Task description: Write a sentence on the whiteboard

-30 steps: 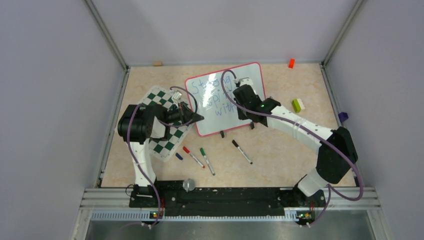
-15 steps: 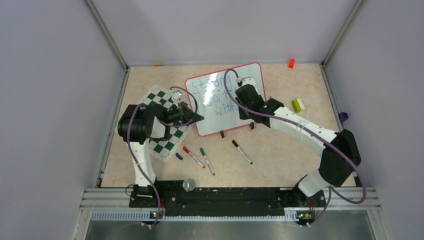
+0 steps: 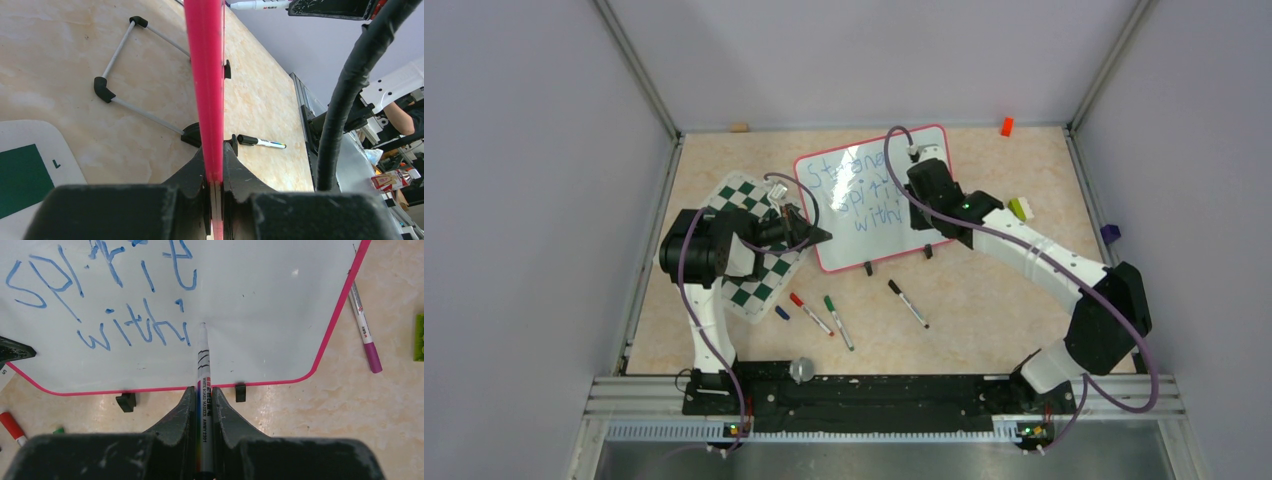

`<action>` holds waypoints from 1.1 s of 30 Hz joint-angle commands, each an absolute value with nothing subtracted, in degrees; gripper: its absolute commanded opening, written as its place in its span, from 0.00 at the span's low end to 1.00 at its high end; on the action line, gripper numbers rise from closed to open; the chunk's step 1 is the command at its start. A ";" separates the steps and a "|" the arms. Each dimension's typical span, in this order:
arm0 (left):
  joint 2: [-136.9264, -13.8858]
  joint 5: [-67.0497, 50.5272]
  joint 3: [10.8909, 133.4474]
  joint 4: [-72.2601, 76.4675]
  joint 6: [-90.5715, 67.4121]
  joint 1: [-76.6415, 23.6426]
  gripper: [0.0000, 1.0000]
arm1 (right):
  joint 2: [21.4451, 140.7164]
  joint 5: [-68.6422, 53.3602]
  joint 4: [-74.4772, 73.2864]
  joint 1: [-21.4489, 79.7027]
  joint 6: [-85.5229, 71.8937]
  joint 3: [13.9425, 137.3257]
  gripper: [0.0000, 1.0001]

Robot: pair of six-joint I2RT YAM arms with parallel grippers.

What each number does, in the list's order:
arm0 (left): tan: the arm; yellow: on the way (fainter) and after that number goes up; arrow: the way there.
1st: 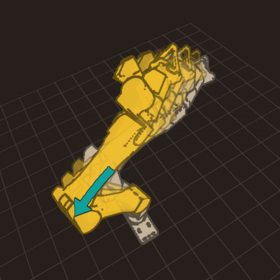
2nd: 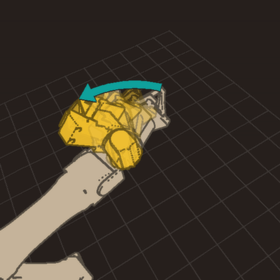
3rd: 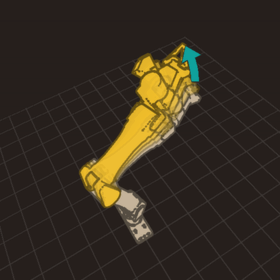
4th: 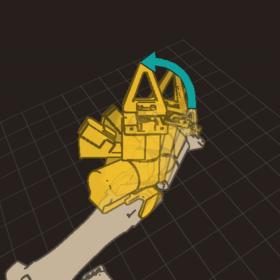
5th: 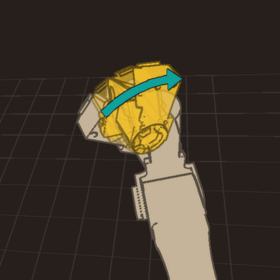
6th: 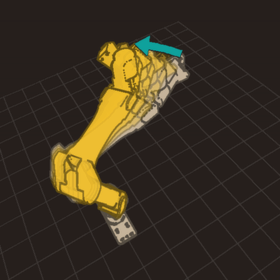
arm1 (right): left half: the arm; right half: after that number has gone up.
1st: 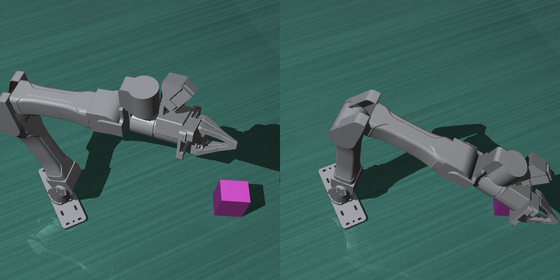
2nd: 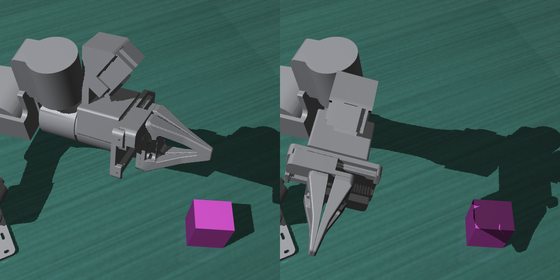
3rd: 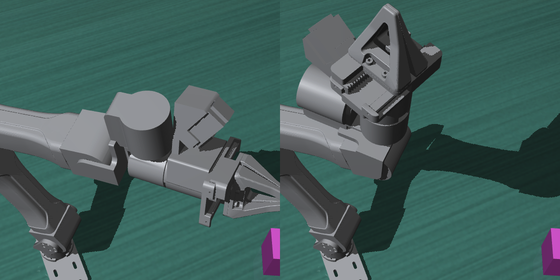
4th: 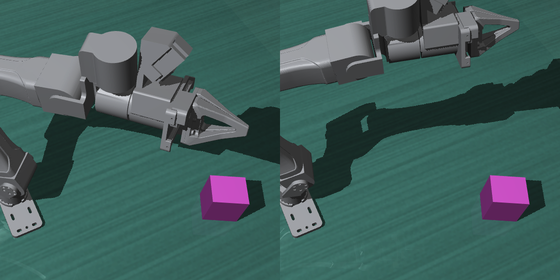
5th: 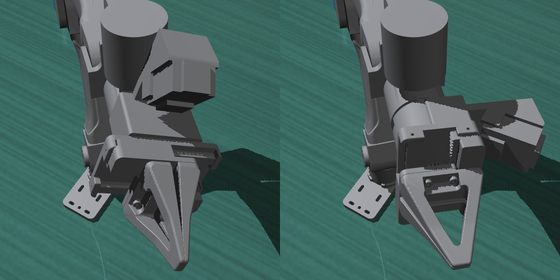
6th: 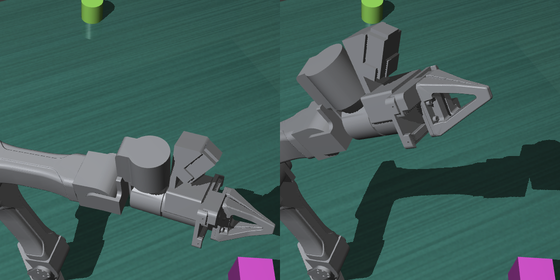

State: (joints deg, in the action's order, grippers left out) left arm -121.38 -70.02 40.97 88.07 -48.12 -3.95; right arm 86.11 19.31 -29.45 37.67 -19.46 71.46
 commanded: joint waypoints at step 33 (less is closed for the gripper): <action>-120.81 -65.61 40.67 92.81 -44.12 -2.14 0.00 | 87.46 17.42 -27.08 37.27 -20.06 71.45 0.00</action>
State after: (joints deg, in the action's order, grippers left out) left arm -121.38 -69.95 40.97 88.07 -48.25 -3.92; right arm 88.47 18.11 -28.16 37.67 -19.20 73.21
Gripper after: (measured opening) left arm 0.106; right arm 0.087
